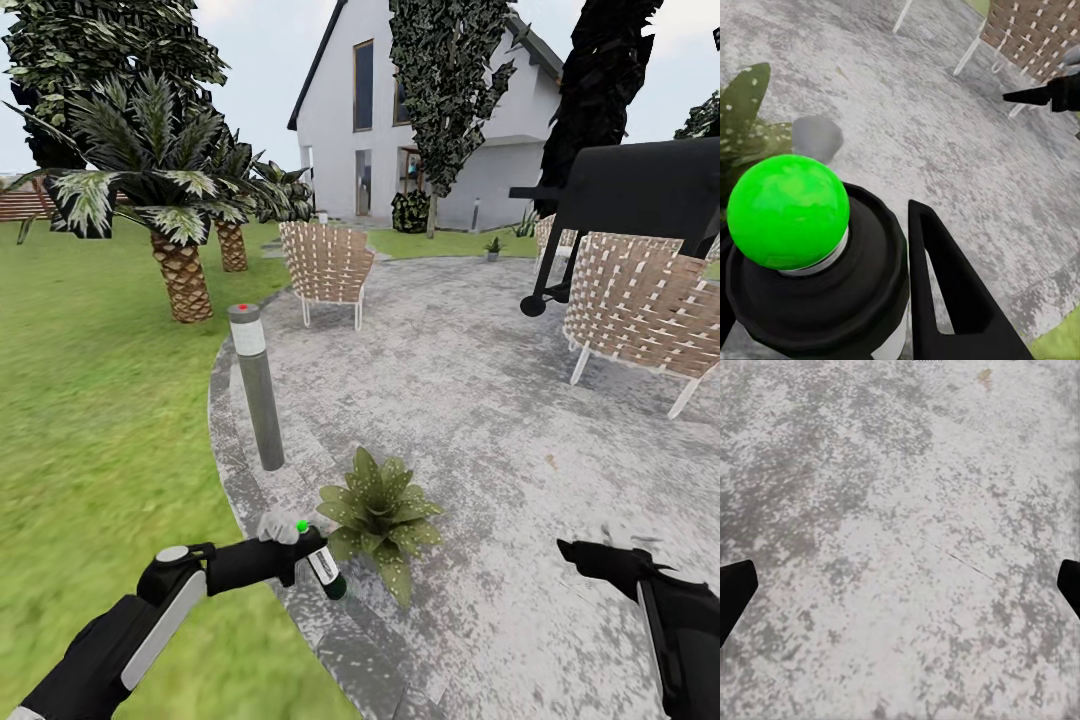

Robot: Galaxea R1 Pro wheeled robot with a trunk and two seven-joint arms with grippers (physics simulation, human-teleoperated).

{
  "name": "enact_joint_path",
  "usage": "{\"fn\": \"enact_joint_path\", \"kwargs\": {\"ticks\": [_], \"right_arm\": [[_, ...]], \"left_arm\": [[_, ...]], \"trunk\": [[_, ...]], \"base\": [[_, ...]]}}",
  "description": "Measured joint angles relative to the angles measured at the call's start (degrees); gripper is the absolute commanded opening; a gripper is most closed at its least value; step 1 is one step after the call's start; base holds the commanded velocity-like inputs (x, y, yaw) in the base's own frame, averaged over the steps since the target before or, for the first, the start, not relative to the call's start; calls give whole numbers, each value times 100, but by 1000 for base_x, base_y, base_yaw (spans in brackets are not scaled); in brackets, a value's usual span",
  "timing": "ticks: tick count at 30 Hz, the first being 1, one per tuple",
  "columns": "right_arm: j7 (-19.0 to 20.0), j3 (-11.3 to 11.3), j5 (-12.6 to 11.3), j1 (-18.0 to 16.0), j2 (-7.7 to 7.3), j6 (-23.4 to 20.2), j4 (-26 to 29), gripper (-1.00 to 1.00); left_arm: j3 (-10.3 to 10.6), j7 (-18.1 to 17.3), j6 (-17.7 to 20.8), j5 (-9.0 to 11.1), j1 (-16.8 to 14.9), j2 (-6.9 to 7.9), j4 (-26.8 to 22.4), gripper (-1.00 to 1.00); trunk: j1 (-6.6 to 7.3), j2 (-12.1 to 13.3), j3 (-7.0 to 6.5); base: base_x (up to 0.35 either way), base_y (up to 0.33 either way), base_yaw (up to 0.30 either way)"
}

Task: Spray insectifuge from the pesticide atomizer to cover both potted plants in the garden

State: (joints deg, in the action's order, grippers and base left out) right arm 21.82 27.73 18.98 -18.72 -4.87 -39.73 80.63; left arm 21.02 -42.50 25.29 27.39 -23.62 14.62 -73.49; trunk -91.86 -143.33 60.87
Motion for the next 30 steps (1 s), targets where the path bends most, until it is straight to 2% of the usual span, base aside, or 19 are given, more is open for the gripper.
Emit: {"fn": "enact_joint_path", "kwargs": {"ticks": [1, 2, 8, 11, 12, 13, 14, 15, 16, 17, 19, 20, 21, 22, 23, 24, 27, 30], "right_arm": [[410, -1, 1, 0, -3, -8, 3, 100], [698, -3, 4, 0, -5, -15, 5, 100], [962, -4, 8, 0, 3, -15, 5, 100], [1764, -10, 5, 1, -3, -46, 21, 100], [2074, -41, 4, 2, 0, -47, 26, 100], [2632, -262, -5, 6, 3, -48, 38, 100], [3056, -519, 1, 11, 2, -38, 45, 100], [3458, -807, 4, 14, -1, -29, 48, 100], [3838, -1156, 6, 23, -2, 15, 49, 100], [4050, -1381, 13, 45, -4, 201, 49, 100], [4275, -1589, 15, 63, 10, 417, 49, 100], [4353, -1797, 15, 67, 16, 447, 49, 100], [4421, -2240, 12, 70, 8, 429, 50, 100], [4441, -2405, 16, 70, 3, 412, 49, 100], [4459, -2460, 18, 70, -1, 404, 49, 100], [4585, -2514, 17, 70, -4, 394, 49, -100], [4837, -2753, 25, 70, -3, 285, 43, -100], [4864, -2881, 26, 70, 3, 164, 41, -100]], "left_arm": [[-475, -118, -5, -11, -3, 68, 10, -100], [-596, -158, -4, -7, -12, 68, 16, -100], [-599, -179, -2, -15, -35, 1, 21, -100], [-571, -234, -4, -55, -71, 5, 27, -100], [-493, -379, -6, -221, -106, 5, 40, -100], [-313, -774, -31, -727, -191, -13, 47, -100], [-204, -1085, -66, -1138, -258, -82, 51, -100], [-141, -1378, -116, -1557, -300, -251, 57, -100], [-114, -1714, -156, -2296, -325, -532, 154, -100], [-86, -1934, -184, -3222, -341, -802, 462, -100], [-77, -2027, -267, -4162, -350, -1086, 939, -100], [-74, -2044, -360, -4374, -354, -1153, 1056, -100], [-71, -2138, -556, -4550, -358, -1210, 1158, -100], [-71, -2200, -678, -4598, -358, -1224, 1202, -100], [-71, -2222, -732, -4616, -361, -1229, 1221, -100], [-71, -2237, -774, -4627, -362, -1232, 1234, -100], [-71, -2329, -916, -4612, -360, -1251, 1234, -100], [-76, -2743, -1283, -4604, -362, -1262, 1235, -100]], "trunk": [[0, 0, 0], [0, 0, 0], [0, 0, 0], [0, 0, 0], [0, 0, 0], [0, 0, 0], [0, 0, 0], [0, 0, 0], [0, 0, 0], [-1, 1, 1], [-1, 0, 1], [0, 0, 0], [0, 0, 0], [0, 0, 0], [0, 0, 0], [0, 0, 0], [0, 0, 0], [0, 0, 0]], "base": [[0, 0, 0], [0, 0, 0], [0, 0, 0], [0, 0, 0], [0, 0, 0], [0, 0, 0], [0, 0, 0], [0, 0, 0], [0, 0, 0], [0, 0, 0], [0, 0, 0], [0, 0, 0], [0, 0, 0], [0, 0, 0], [0, 0, 0], [0, 0, 0], [0, 0, 0], [0, 0, 0]]}}
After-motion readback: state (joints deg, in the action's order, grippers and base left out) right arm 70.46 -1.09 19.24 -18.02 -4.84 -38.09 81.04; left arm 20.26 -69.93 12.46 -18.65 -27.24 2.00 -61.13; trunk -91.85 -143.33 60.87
